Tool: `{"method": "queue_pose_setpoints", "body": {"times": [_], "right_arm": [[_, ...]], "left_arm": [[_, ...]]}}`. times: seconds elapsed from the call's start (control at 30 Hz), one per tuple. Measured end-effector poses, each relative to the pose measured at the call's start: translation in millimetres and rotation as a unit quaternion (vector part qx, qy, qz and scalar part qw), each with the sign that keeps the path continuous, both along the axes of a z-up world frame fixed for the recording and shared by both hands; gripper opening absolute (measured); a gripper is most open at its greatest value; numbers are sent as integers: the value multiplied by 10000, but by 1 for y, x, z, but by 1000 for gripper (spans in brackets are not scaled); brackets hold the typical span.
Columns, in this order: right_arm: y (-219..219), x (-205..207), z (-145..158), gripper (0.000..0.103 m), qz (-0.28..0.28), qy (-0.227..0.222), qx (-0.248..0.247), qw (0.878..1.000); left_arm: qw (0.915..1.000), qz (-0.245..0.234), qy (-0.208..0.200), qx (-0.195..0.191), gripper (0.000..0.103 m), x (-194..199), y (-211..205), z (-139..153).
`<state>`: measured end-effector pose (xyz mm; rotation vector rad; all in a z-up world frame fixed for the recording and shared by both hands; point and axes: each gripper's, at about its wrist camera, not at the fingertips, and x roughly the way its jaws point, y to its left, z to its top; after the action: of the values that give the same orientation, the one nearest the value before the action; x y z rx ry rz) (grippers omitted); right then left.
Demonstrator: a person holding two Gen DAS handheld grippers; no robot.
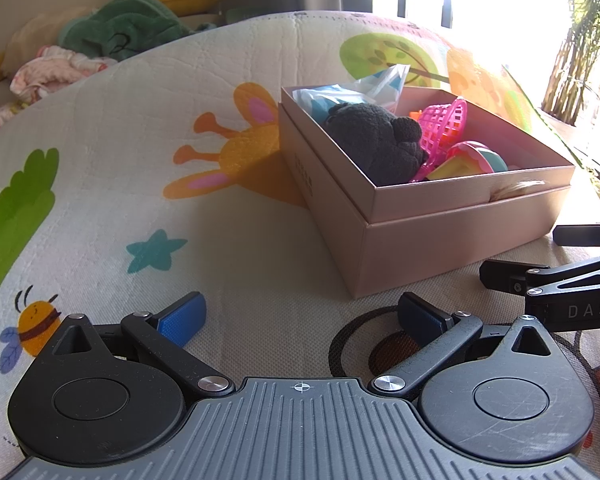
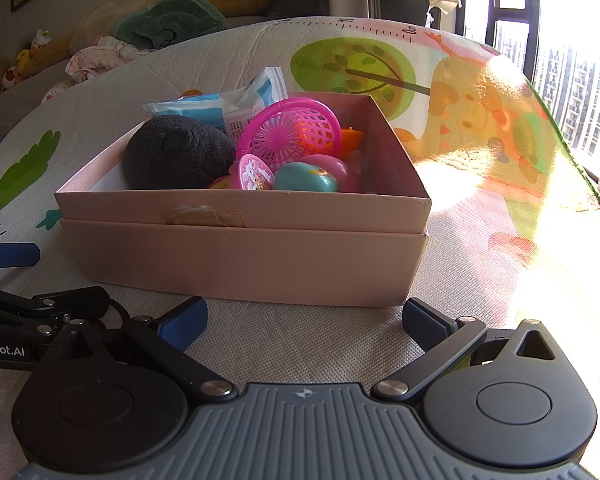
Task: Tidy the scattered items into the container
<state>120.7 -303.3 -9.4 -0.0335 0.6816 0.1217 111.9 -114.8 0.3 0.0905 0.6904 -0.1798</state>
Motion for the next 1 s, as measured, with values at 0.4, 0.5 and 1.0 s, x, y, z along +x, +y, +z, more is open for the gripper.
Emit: {"method": "queue_pose_setpoints", "body": {"times": [0.4, 0.5, 1.0], "right_arm": [[0, 0, 0, 103, -1, 1, 5, 10000], [0, 0, 0, 103, 0, 0, 1, 10000], [0, 0, 0, 103, -1, 1, 4, 10000]], "left_arm": [[9999, -36, 133, -47, 103, 1, 1, 2], [9998, -68, 178, 10, 103, 1, 0, 3], [9999, -81, 101, -58, 103, -2, 2, 1]]}}
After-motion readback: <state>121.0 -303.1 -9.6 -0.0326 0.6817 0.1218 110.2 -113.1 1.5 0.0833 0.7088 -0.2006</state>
